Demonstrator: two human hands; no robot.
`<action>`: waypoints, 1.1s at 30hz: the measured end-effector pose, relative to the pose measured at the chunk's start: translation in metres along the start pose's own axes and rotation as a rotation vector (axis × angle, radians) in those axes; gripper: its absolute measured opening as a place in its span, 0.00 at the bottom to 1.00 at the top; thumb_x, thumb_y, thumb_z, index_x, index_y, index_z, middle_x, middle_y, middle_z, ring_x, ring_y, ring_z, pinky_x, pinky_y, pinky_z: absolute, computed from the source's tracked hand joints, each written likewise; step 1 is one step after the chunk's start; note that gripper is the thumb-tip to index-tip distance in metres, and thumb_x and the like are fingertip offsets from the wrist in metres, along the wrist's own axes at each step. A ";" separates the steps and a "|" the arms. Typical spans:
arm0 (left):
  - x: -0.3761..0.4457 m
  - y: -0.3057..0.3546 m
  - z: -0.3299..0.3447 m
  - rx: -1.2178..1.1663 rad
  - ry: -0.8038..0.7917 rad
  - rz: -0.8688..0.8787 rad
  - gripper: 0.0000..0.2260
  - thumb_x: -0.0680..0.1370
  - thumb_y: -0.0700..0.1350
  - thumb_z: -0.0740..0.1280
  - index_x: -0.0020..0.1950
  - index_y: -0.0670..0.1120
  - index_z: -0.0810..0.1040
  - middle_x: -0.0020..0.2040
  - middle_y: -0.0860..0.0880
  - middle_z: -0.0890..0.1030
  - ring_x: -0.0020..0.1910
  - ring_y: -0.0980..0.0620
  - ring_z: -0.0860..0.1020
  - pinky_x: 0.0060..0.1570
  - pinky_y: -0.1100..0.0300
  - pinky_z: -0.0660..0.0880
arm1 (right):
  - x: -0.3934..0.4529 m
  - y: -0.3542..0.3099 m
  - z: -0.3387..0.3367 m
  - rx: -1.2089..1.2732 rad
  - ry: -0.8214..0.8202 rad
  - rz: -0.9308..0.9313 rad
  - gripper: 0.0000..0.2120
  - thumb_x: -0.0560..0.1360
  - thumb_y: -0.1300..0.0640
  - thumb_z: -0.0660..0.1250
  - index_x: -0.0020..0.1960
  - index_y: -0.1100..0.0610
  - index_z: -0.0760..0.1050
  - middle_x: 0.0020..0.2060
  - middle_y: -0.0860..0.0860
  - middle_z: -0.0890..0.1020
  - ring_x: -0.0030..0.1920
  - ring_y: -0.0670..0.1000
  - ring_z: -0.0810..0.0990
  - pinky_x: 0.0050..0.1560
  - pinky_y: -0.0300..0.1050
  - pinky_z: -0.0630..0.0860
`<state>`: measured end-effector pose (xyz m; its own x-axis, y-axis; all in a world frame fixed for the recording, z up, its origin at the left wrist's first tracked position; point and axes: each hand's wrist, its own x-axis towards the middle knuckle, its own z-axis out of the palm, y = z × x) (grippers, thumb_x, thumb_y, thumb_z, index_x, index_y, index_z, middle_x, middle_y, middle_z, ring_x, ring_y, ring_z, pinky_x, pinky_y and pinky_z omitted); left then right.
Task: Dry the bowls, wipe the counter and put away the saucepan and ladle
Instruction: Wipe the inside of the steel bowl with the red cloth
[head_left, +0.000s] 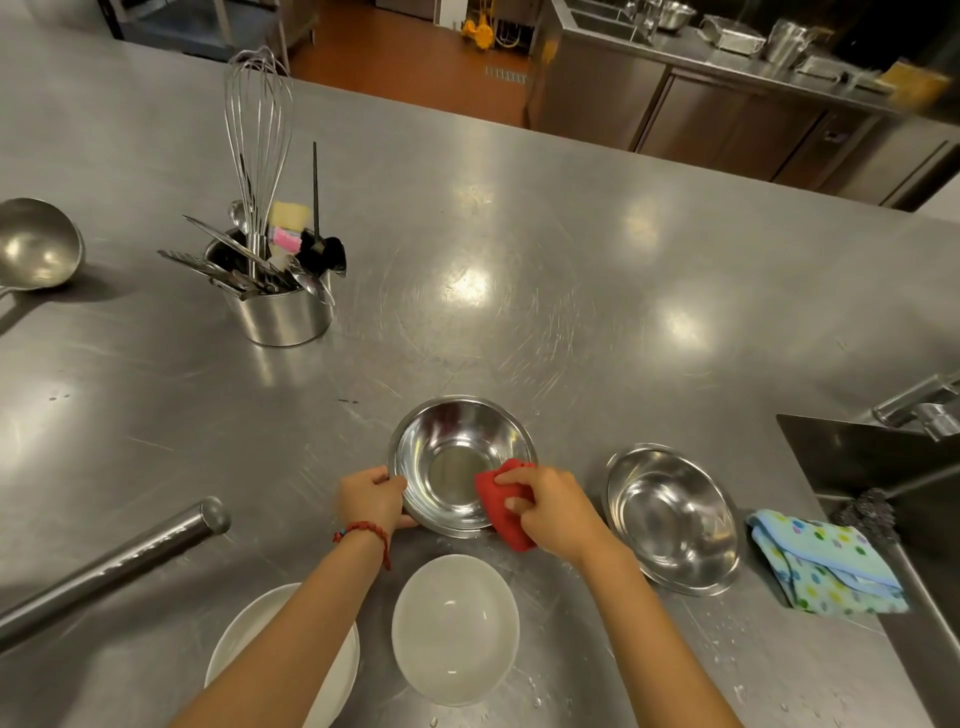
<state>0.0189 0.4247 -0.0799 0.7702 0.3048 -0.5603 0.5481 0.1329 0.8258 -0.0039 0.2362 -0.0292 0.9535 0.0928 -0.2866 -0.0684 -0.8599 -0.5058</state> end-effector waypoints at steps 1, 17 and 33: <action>-0.001 0.000 -0.001 -0.010 -0.003 -0.003 0.09 0.73 0.31 0.64 0.33 0.37 0.74 0.31 0.42 0.75 0.30 0.45 0.75 0.17 0.62 0.75 | 0.002 -0.003 0.000 0.057 0.005 -0.001 0.17 0.75 0.62 0.63 0.62 0.51 0.75 0.61 0.55 0.77 0.60 0.56 0.75 0.59 0.44 0.71; 0.017 0.016 -0.017 -0.160 0.022 -0.085 0.23 0.71 0.30 0.67 0.65 0.39 0.70 0.50 0.36 0.79 0.45 0.41 0.78 0.41 0.49 0.76 | 0.037 -0.005 0.003 0.301 0.041 0.057 0.15 0.74 0.61 0.67 0.60 0.54 0.76 0.59 0.54 0.79 0.53 0.48 0.74 0.53 0.36 0.68; -0.003 0.001 0.001 -0.248 -0.046 -0.051 0.22 0.73 0.28 0.61 0.40 0.57 0.76 0.36 0.46 0.81 0.33 0.48 0.80 0.21 0.60 0.77 | 0.084 -0.021 0.025 0.127 -0.096 -0.046 0.16 0.72 0.62 0.68 0.58 0.51 0.78 0.59 0.54 0.79 0.58 0.53 0.77 0.54 0.32 0.66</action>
<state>0.0179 0.4234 -0.0774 0.7607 0.2489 -0.5995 0.4944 0.3763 0.7836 0.0699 0.2746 -0.0631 0.9245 0.1838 -0.3339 -0.0672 -0.7838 -0.6174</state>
